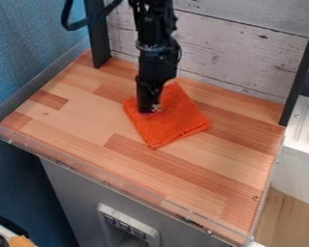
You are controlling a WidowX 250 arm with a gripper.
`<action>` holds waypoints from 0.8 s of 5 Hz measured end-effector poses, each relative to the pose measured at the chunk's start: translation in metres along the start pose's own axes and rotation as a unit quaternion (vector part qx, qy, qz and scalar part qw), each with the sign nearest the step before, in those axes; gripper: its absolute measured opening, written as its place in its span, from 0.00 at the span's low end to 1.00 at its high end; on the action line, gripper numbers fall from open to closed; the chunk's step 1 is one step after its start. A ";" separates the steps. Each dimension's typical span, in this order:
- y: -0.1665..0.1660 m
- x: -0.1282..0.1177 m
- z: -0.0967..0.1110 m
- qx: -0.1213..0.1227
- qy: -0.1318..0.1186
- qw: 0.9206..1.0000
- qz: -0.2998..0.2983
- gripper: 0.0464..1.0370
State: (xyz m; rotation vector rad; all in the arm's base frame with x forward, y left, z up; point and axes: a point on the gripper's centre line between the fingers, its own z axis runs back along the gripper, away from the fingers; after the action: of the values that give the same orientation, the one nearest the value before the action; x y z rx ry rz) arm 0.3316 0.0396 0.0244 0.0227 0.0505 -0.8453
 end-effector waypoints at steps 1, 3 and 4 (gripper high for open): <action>0.000 0.006 -0.004 0.015 -0.005 1.000 -0.002 0.01; -0.004 0.003 -0.014 0.027 -0.011 0.999 0.033 0.01; -0.007 -0.005 -0.015 0.030 -0.019 0.995 0.092 0.01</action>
State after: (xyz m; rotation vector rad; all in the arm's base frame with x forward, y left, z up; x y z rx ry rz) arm 0.3228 0.0396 0.0098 0.0674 -0.0121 -0.6617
